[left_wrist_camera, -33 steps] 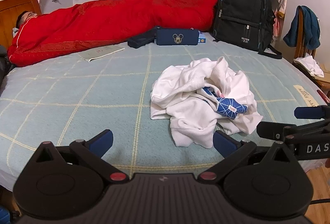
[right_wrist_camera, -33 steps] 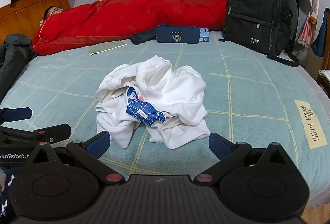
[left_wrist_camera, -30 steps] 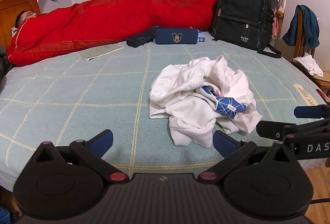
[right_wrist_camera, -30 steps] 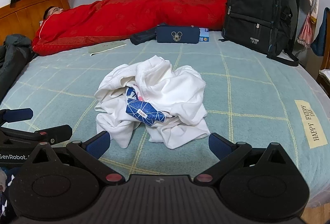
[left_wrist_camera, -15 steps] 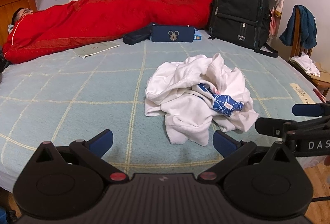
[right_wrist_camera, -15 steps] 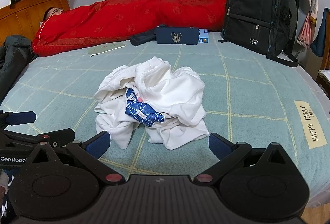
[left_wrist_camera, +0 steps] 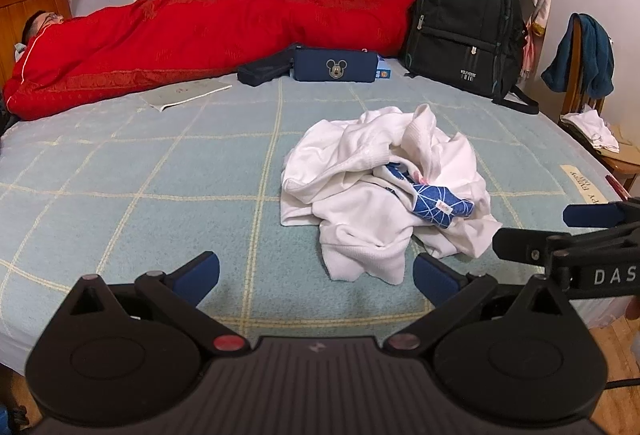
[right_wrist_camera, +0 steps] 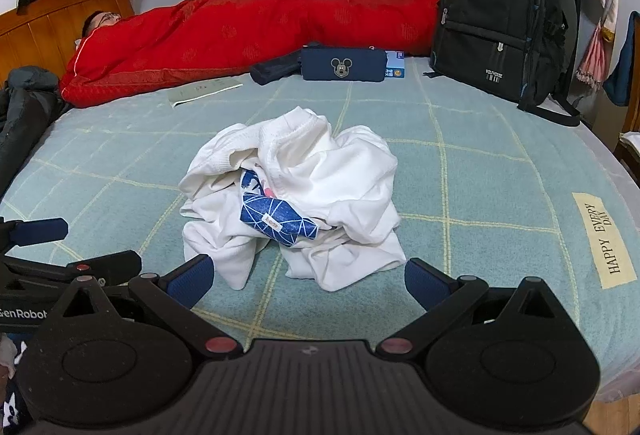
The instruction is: Fold clothes
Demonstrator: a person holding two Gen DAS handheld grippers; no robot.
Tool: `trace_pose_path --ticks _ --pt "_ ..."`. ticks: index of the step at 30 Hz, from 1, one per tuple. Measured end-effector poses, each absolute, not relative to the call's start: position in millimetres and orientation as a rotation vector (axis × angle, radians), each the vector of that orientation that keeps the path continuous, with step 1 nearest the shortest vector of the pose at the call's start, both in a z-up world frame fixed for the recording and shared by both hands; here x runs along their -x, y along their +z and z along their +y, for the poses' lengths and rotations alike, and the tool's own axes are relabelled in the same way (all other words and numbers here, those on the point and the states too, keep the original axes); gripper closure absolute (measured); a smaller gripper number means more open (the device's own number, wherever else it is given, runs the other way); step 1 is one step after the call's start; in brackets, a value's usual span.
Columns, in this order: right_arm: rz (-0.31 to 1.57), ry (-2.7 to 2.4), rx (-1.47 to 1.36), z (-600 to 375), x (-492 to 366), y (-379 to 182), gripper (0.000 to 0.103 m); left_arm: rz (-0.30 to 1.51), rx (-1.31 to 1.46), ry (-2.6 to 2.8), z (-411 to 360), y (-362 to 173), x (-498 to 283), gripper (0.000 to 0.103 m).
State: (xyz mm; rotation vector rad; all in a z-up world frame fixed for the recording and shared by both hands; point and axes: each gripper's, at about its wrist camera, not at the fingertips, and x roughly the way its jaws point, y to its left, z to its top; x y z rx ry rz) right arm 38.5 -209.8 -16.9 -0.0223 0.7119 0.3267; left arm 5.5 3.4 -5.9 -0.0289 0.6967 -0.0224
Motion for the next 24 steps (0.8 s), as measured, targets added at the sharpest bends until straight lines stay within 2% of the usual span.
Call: trace_pose_path --ticks 24 --pt "0.713 0.406 0.053 -197.6 -76.7 -22.2 0.000 0.743 0.080 -0.035 18.2 -21.8 -33.9 0.001"
